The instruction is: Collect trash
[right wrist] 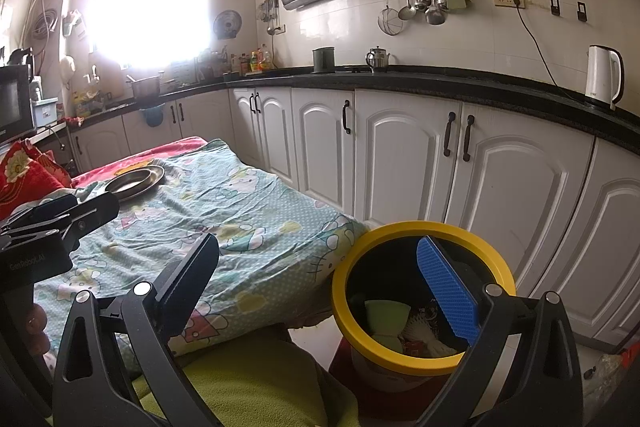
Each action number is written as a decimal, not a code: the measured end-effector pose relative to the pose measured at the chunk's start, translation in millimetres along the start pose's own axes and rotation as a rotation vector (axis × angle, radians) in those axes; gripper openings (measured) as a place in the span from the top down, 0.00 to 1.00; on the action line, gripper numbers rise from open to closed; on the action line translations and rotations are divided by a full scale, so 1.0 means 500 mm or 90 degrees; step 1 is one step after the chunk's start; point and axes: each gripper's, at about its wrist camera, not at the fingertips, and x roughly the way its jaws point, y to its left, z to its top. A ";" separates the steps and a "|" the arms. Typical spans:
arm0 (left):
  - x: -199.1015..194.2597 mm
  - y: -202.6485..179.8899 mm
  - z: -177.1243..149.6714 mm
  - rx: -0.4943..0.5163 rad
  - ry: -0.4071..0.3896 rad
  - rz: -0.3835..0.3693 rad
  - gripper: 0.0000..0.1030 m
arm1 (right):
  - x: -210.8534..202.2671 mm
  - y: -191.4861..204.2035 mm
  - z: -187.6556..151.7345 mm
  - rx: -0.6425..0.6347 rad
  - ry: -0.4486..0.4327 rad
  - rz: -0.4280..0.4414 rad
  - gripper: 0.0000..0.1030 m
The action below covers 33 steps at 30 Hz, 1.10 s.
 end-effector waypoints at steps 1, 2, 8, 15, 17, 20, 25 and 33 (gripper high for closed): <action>0.000 0.000 0.000 0.000 0.001 -0.001 0.11 | 0.001 0.001 0.000 0.000 0.000 0.000 0.06; 0.001 0.000 0.000 0.000 0.001 -0.001 0.11 | 0.000 0.000 0.000 0.000 0.000 0.000 0.06; 0.001 -0.001 0.000 0.001 0.000 -0.001 0.11 | 0.004 0.001 -0.001 0.002 0.000 -0.001 0.06; 0.000 0.000 0.000 -0.001 0.002 -0.001 0.11 | 0.005 0.000 -0.001 0.003 0.000 -0.003 0.06; 0.000 0.000 0.000 0.001 0.002 -0.001 0.11 | 0.005 0.000 -0.001 0.003 0.000 -0.003 0.06; 0.001 0.001 0.000 0.000 0.002 -0.002 0.11 | 0.005 -0.001 -0.001 0.002 0.000 -0.002 0.06; 0.002 0.000 0.000 0.000 0.004 -0.001 0.11 | 0.005 -0.001 -0.002 0.003 0.000 -0.003 0.06; 0.010 -0.007 -0.005 0.012 0.018 0.003 0.11 | 0.008 -0.005 -0.006 0.004 0.002 -0.004 0.06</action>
